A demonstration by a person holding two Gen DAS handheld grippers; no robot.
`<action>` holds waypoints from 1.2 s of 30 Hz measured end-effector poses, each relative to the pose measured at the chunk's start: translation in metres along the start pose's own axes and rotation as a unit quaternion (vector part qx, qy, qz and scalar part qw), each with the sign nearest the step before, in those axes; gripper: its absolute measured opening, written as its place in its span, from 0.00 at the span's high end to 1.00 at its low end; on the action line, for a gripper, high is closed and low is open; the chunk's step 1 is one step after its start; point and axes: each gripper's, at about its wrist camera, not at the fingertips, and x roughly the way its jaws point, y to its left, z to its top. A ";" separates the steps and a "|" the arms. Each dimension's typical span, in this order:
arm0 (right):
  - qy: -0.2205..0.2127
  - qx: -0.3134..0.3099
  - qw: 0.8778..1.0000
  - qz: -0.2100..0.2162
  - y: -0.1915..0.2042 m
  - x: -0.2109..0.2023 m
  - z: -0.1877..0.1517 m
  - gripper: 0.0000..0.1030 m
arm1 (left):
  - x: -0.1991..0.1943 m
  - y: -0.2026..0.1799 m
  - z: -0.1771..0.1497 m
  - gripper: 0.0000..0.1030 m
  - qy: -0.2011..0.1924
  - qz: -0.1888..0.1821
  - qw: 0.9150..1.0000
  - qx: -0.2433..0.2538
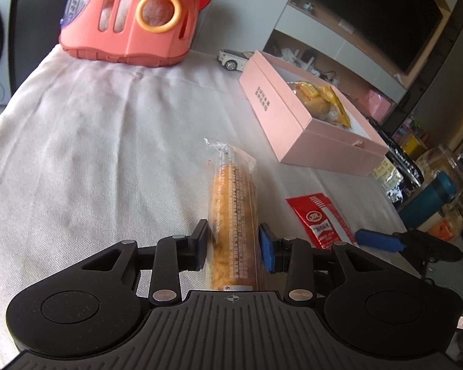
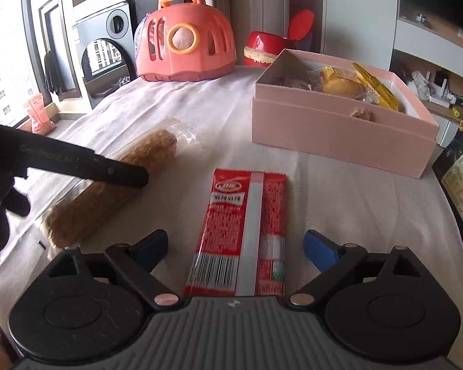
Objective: Organize snacks
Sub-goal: 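Lift both packets and lower them into the pink box, opening both tools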
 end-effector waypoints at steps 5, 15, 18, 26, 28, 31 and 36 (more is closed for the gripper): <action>0.004 -0.025 1.000 0.008 0.006 0.008 0.012 0.25 | -0.001 -0.003 -0.005 0.62 -0.012 0.005 1.000 0.013; 0.018 -0.016 1.000 0.007 -0.010 -0.018 0.009 0.54 | -0.006 -0.025 -0.015 0.64 -0.018 0.058 0.997 0.057; 0.011 -0.003 1.000 -0.004 -0.021 -0.031 0.003 0.55 | -0.012 -0.027 -0.017 0.65 -0.006 0.046 0.998 0.047; -0.053 0.040 0.998 -0.011 -0.050 -0.080 0.015 0.55 | -0.053 -0.061 0.003 0.66 -0.061 -0.020 0.996 0.067; -0.083 0.045 0.995 -0.011 -0.059 -0.099 0.028 0.55 | -0.074 -0.078 0.026 0.66 -0.108 -0.033 0.989 0.090; -0.139 0.047 0.989 -0.020 -0.071 -0.129 0.055 0.55 | -0.099 -0.106 0.072 0.66 -0.182 -0.041 0.975 0.121; -0.225 0.050 0.972 -0.044 -0.093 -0.168 0.093 0.55 | -0.082 -0.137 0.141 0.66 -0.272 -0.056 0.954 0.117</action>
